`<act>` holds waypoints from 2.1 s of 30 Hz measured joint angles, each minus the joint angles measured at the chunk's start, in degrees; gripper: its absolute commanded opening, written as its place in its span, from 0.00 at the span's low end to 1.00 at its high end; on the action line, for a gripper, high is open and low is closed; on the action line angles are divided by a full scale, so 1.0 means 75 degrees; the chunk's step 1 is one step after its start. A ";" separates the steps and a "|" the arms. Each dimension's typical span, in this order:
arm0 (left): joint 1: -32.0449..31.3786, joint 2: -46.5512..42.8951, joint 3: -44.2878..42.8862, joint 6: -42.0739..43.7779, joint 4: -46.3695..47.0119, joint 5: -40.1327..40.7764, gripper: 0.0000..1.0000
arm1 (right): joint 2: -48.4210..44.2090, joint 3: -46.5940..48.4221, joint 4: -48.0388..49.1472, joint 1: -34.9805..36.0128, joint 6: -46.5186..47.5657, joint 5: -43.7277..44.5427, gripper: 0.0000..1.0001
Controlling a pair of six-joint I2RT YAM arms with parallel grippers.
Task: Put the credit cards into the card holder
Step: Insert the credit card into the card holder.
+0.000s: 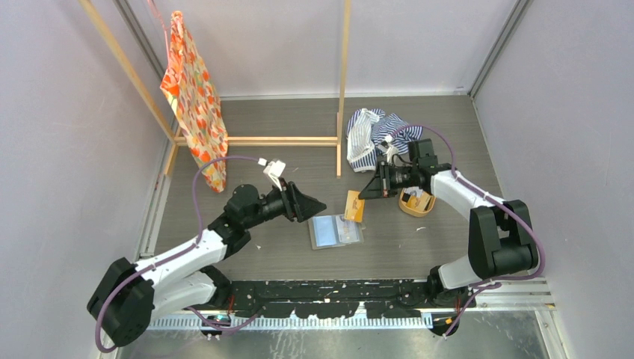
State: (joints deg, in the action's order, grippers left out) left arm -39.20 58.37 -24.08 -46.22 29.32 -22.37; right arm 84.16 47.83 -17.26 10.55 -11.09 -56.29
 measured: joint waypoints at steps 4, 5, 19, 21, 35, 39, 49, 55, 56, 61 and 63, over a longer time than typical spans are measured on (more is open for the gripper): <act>-0.0003 -0.0172 0.0466 -0.0341 -0.0353 0.0318 0.43 | 0.0102 -0.0236 0.1116 0.0673 -0.0717 0.0507 0.01; -0.0006 -0.0117 0.0580 -0.0466 -0.0396 0.0364 0.42 | 0.0187 -0.0236 0.1306 0.0787 -0.0778 0.0583 0.01; -0.0994 0.1638 0.0886 -0.1049 0.0058 0.1244 0.16 | 0.0632 -0.0717 0.2183 0.1029 -0.1355 0.1163 0.01; -0.1049 0.2075 0.0816 -0.1052 0.0169 0.1320 0.14 | 0.0638 -0.0720 0.2194 0.1029 -0.1396 0.1186 0.01; -0.1116 0.2728 0.0758 -0.0991 0.0166 0.1982 0.11 | 0.0833 -0.1113 0.2113 0.1029 -0.1550 0.1279 0.01; -0.1116 0.2739 0.0813 -0.0982 0.0169 0.2040 0.11 | 0.0883 -0.1157 0.2116 0.1029 -0.1550 0.1300 0.01; -0.1116 0.2955 0.0924 -0.0985 0.0245 0.2110 0.08 | 0.1408 -0.1215 0.2334 0.1032 -0.1757 0.1113 0.01; -0.1116 0.3010 0.1061 -0.1000 0.0519 0.2127 0.07 | 0.1501 -0.1259 0.2713 0.1131 -0.2022 0.0924 0.01; -0.1119 0.3016 0.1084 -0.1003 0.0560 0.2133 0.07 | 0.1510 -0.1259 0.2728 0.1154 -0.2025 0.0924 0.01; -0.1119 0.3019 0.1122 -0.1011 0.0632 0.2174 0.06 | 0.1635 -0.1259 0.2766 0.1303 -0.2043 0.1014 0.01; -0.1122 0.3019 0.1122 -0.1011 0.0632 0.2177 0.06 | 0.1693 -0.1259 0.2769 0.1373 -0.2072 0.1014 0.01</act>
State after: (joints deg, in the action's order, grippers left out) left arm -47.62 81.01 -15.66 -53.80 34.06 -6.04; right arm 96.86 38.39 3.51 20.84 -26.63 -48.69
